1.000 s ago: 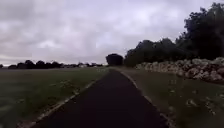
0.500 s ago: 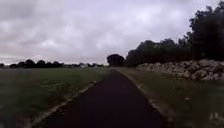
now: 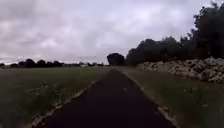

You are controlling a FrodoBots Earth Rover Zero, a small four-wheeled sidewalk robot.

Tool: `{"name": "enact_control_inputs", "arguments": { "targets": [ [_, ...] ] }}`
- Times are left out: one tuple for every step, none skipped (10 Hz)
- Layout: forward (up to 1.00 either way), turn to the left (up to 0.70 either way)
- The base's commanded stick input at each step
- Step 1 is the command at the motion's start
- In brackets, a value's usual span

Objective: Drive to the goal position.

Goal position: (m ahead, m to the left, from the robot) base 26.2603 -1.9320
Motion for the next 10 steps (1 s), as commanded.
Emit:
{"name": "enact_control_inputs", "arguments": {
  "targets": [
    [0.85, 0.00],
    [0.85, 0.00],
    [0.85, 0.00],
    [0.85, 0.00],
    [0.85, 0.00],
    [0.85, 0.00],
    [0.85, 0.00],
    [0.85, 0.00],
    [0.85, -0.34],
    [0.85, -0.34]
  ]
}}
